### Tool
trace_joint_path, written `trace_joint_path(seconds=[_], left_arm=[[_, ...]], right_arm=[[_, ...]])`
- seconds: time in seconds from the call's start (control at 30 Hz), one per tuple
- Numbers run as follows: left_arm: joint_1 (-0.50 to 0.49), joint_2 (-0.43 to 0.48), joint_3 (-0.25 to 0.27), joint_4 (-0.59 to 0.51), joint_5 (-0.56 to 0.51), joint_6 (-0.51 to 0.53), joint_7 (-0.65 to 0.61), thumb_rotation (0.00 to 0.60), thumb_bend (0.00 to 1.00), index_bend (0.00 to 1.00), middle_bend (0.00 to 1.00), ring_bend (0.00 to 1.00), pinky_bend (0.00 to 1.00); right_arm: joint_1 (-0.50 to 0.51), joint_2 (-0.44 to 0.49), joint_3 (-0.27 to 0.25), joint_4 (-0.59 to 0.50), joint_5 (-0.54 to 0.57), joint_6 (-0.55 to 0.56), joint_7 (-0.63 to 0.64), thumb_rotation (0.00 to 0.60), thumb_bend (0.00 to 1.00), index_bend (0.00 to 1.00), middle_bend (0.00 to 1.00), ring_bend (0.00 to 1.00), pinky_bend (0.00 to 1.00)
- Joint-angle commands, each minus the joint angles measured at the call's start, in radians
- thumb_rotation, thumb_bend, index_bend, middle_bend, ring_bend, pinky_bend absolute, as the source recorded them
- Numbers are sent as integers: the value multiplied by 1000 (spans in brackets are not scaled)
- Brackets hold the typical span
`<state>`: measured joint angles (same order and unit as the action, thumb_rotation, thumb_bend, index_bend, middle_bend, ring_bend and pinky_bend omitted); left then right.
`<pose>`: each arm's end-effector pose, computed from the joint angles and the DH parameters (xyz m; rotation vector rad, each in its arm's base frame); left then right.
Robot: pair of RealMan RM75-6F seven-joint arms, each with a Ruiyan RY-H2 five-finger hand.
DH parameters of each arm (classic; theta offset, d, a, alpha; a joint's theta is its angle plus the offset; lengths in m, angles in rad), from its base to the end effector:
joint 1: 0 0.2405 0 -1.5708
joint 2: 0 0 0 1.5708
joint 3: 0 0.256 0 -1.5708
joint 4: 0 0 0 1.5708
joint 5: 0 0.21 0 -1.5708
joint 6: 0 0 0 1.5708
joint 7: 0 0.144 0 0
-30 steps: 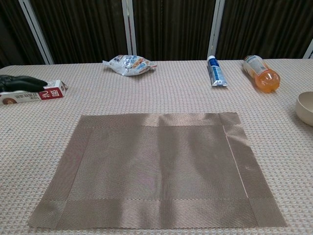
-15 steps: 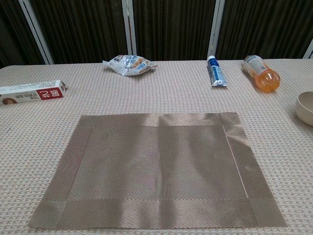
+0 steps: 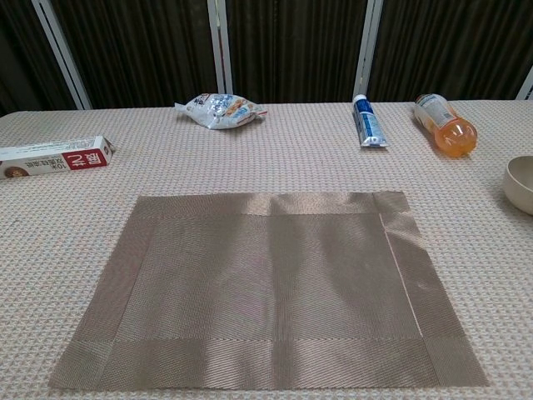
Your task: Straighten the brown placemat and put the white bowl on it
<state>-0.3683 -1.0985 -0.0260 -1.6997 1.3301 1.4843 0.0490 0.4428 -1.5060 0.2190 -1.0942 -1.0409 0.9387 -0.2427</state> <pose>-0.2588 0.2554 0.1623 -1.4159 -0.8390 -1.0299 -0.3483 -0.3300 0.0618 1.4058 -1.0224 0.5395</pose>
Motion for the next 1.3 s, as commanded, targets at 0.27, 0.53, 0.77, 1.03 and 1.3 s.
trace_joint_path(seconds=[0.27, 0.53, 0.77, 1.03, 1.3], left_arm=[[15, 2, -16, 2, 17, -8, -19, 600, 0, 0, 0, 0, 0], [21, 1, -24, 1, 25, -17, -23, 600, 0, 0, 0, 0, 0], [27, 3, -31, -4, 36, -22, -28, 600, 0, 0, 0, 0, 0], [30, 4, -31, -6, 52, -34, -35, 600, 0, 0, 0, 0, 0], [30, 2, -37, 4, 50, -55, -40, 600, 0, 0, 0, 0, 0]], right_arm=[[19, -87, -9, 150, -60, 25, 71, 600, 414, 784, 0, 0, 0], [1, -98, -33, 165, -159, 126, 156, 600, 427, 818, 0, 0, 0], [-9, -52, -57, 78, -285, 261, 210, 600, 427, 819, 0, 0, 0], [53, 65, -100, -121, -465, 307, 157, 600, 423, 818, 0, 0, 0], [207, 136, -99, -309, -557, 136, 41, 600, 422, 815, 0, 0, 0]])
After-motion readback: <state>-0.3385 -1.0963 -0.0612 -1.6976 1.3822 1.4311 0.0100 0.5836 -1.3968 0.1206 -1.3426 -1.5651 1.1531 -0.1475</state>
